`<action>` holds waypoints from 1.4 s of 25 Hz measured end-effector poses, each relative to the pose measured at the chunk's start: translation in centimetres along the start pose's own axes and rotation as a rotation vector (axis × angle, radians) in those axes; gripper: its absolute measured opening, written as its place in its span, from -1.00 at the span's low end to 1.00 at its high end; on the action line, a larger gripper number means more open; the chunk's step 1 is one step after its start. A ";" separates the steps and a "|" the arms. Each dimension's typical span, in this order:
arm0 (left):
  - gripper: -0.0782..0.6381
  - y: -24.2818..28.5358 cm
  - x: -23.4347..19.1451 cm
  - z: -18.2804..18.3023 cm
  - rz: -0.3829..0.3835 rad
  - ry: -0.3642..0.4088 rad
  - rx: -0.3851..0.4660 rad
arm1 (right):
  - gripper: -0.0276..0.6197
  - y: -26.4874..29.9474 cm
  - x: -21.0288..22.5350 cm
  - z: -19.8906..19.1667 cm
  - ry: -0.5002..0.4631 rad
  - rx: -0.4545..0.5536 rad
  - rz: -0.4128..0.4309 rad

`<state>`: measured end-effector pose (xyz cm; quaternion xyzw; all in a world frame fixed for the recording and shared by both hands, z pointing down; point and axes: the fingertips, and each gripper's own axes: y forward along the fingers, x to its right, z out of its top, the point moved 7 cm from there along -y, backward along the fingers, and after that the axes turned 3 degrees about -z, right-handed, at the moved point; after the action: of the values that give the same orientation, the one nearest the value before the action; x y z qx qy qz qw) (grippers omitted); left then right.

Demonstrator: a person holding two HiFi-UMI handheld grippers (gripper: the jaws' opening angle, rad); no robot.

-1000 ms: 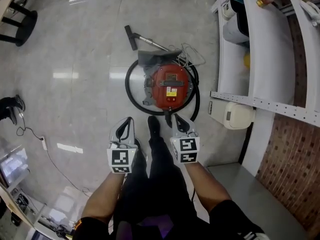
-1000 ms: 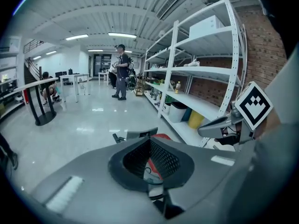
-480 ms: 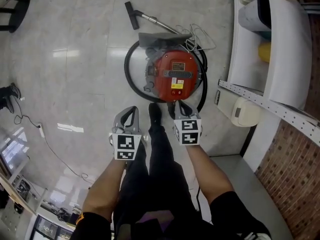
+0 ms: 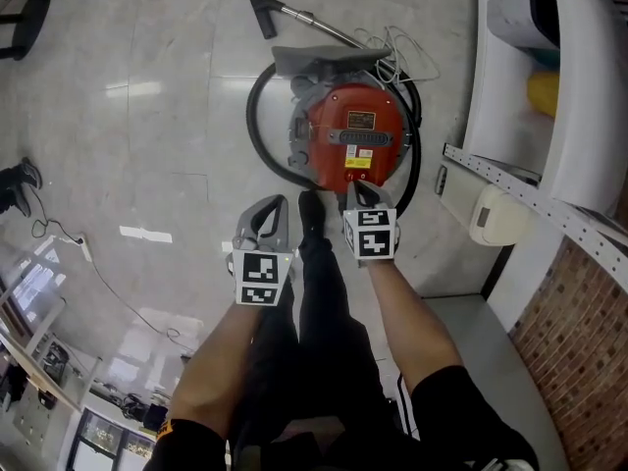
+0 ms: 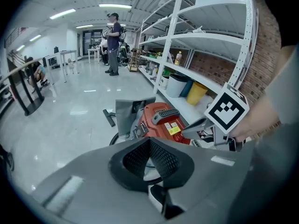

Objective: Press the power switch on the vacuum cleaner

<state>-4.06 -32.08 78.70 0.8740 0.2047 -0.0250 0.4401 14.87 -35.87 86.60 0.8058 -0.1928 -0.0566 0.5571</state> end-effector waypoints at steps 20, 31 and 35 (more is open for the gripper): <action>-0.74 -0.1 -0.9 -1.1 0.044 -0.034 -0.034 | -0.94 3.1 -1.0 -0.4 -0.024 -0.100 0.035; -0.74 -1.5 -0.4 1.0 0.041 -0.065 -0.026 | -0.94 -1.0 -2.6 0.9 0.003 0.028 0.058; -0.74 -2.2 0.2 1.5 0.022 -0.067 -0.013 | -0.94 -3.1 -3.3 1.3 0.020 0.068 0.065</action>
<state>-4.51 -32.05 76.09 0.8720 0.1804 -0.0482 0.4525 12.22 -34.82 82.89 0.8180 -0.2154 -0.0238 0.5329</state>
